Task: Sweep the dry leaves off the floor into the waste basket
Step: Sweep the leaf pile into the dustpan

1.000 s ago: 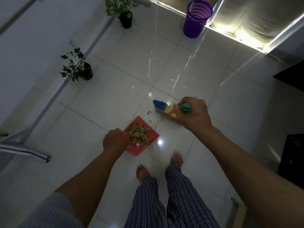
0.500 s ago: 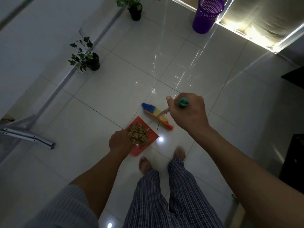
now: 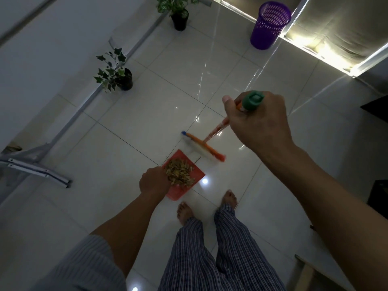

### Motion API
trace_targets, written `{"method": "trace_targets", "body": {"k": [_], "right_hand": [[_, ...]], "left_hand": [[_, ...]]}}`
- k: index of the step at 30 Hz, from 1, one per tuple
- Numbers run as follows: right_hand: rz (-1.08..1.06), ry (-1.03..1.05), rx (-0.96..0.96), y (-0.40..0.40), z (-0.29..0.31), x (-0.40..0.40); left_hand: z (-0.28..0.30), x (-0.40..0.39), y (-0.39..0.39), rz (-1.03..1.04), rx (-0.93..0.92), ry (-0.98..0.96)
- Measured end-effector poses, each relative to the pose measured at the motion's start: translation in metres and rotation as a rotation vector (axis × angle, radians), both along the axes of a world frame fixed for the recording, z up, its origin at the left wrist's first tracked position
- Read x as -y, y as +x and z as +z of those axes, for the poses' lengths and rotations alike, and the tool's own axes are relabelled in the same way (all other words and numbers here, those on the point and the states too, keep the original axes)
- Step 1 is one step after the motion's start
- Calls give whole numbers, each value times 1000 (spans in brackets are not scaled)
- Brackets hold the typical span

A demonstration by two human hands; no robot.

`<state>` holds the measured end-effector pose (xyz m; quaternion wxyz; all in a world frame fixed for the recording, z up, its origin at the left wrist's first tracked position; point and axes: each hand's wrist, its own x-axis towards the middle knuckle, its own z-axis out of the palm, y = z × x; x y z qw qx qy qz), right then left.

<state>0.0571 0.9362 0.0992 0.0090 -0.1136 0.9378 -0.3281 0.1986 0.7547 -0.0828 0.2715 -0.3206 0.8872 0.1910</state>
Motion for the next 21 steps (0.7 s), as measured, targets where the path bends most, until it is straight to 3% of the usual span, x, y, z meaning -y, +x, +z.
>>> {"method": "trace_targets", "body": {"k": [3, 13, 18, 21], "right_hand": [[27, 52, -48, -2, -3, -1], [-11, 45, 72, 48, -55, -3], [54, 39, 105, 48, -44, 2], [121, 81, 1, 35, -26, 3]], "left_hand": [[0, 2, 1, -1, 1, -14], [-7, -3, 7, 1, -10, -8], [-4, -5, 13, 41, -36, -6], [0, -4, 20, 114, -70, 12]]}}
